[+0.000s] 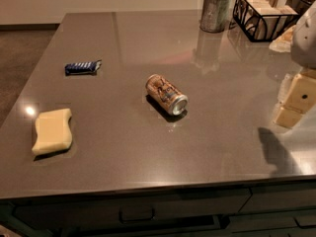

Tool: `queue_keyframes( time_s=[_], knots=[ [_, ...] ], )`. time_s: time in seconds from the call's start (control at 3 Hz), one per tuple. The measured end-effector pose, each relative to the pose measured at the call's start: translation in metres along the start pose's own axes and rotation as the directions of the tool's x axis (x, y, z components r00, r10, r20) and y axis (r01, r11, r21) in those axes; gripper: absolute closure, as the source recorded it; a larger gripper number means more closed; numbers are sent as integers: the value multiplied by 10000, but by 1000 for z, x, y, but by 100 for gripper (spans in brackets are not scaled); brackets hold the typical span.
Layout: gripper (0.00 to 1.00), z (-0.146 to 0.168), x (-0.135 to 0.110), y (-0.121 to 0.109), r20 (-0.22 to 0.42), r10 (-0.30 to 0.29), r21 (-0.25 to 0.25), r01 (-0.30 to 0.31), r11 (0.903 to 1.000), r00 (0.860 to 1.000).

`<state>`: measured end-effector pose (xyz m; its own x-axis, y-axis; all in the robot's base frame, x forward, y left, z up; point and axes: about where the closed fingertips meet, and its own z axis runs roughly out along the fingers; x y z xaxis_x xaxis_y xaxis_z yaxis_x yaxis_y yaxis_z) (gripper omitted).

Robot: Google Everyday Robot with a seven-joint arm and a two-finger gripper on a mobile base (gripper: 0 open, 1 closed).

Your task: Place orange can upright

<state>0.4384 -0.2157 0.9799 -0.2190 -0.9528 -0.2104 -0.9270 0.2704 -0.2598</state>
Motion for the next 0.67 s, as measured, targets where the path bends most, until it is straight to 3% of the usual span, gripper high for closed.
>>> queue_keyframes(
  time_s=[0.33, 0.67],
  knots=[
    [0, -1, -2, 0, -22, -18, 21, 18, 10000, 10000],
    [0, 5, -19, 2, -372, 114, -406, -129, 9991, 9992]
  ],
)
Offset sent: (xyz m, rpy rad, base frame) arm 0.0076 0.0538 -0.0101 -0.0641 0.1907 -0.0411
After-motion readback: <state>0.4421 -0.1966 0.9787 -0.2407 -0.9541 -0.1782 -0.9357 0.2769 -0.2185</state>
